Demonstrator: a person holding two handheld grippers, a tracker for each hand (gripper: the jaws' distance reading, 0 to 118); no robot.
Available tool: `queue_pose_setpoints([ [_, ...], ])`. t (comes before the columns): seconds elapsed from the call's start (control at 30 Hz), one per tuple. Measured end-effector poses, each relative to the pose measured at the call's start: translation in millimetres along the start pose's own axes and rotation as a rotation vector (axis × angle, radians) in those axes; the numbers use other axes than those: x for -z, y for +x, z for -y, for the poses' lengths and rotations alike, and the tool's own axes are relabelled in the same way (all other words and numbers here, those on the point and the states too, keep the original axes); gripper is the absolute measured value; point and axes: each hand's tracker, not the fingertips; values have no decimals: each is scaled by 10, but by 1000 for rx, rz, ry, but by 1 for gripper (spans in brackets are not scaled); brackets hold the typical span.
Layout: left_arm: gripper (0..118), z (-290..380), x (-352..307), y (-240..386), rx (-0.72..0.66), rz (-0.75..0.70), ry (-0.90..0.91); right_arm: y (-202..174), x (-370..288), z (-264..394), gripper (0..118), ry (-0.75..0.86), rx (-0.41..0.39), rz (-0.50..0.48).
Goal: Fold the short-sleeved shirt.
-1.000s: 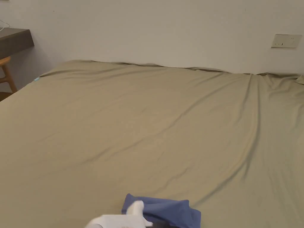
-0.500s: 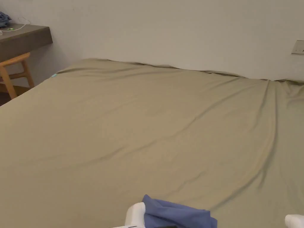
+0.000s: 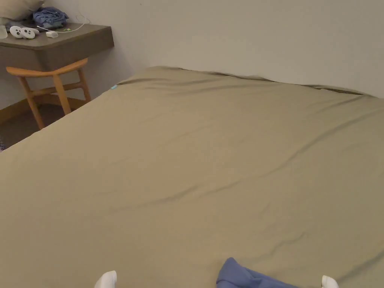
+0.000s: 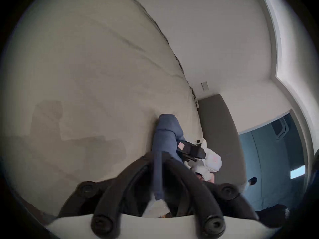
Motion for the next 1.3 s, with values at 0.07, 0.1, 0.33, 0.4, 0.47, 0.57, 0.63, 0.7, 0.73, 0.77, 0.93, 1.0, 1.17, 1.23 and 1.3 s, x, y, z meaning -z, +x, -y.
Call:
queue_pose_setpoints([
  [0.07, 32, -12, 106, 41, 8, 21, -40, 53, -50, 47, 3, 26, 2, -44],
  [0.1, 58, -13, 180, 80, 19, 25, -60, 52, -72, 82, 3, 23, -25, -35],
  [0.33, 98, 33, 905, 44, 96, -2, -291, 55, -57, 78, 3, 19, -46, -50],
  [0.4, 98, 79, 992, 105, 94, 119, -244, 73, -54, 74, 3, 15, -45, -48],
  [0.47, 80, 59, 1118, 74, -18, 136, -321, 77, -59, 69, 3, 16, -44, -52],
  [0.57, 30, 133, 1089, -16, 49, 31, -301, 62, -54, 80, 3, 19, -51, -51],
  [0.63, 30, 194, 1020, -111, -31, 122, -292, 52, -42, 87, 3, 14, -43, -54],
  [0.7, 30, 215, 925, -36, -27, 100, -277, -11, -38, 113, 3, 16, -70, -43],
  [0.73, 30, 206, 905, -3, 4, 98, -257, -37, -44, 121, 3, 18, -75, -41],
  [0.77, 30, 193, 883, 26, 11, 100, -244, -99, -61, 133, 3, 24, -74, -37],
  [0.93, 30, -277, 516, -30, -1, 168, -145, -417, -338, 151, 3, 87, -146, -40],
  [1.0, 30, -573, 248, -25, 45, 151, -121, -548, -470, 155, 3, 112, -178, -38],
  [1.17, 30, -1458, -605, -68, 159, -33, -50, -757, -679, 186, 3, 139, -235, 4],
  [1.23, 30, -1920, -988, -241, 165, -99, -22, -804, -715, 242, 3, 137, -243, 16],
  [1.3, 30, -2265, -1318, -360, 176, -202, 25, -824, -738, 303, 3, 131, -249, 35],
])
